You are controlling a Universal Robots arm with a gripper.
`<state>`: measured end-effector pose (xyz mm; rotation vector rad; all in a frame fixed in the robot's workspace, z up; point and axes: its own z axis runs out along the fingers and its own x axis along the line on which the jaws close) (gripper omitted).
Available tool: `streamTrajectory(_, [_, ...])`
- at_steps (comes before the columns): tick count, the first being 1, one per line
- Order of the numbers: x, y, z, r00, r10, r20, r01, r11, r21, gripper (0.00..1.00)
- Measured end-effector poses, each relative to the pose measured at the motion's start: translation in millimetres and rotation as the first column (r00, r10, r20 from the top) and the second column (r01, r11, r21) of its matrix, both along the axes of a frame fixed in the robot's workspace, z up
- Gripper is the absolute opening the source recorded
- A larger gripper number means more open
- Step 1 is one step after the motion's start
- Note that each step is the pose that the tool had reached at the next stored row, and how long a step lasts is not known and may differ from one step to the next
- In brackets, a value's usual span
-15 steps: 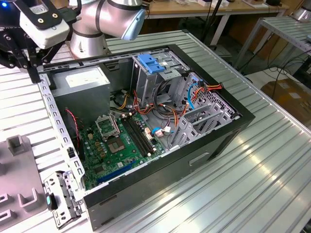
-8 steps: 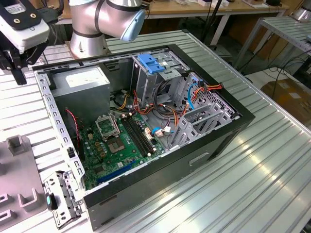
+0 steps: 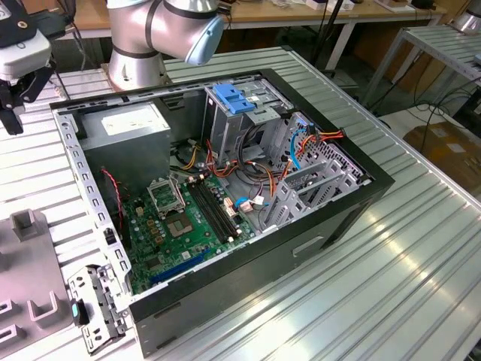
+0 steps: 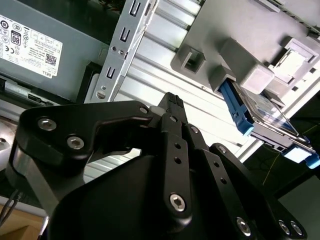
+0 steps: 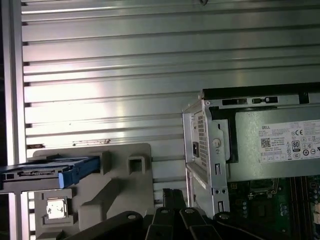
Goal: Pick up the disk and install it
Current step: 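Reach for the disk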
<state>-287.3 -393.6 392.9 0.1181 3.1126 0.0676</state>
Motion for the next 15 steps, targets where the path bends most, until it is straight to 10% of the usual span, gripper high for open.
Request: streamTrajectory(15, [-27.5,6.9,0.0,1.0000,0.000,-0.0012,0.000,1.0000,0.0000,0.11])
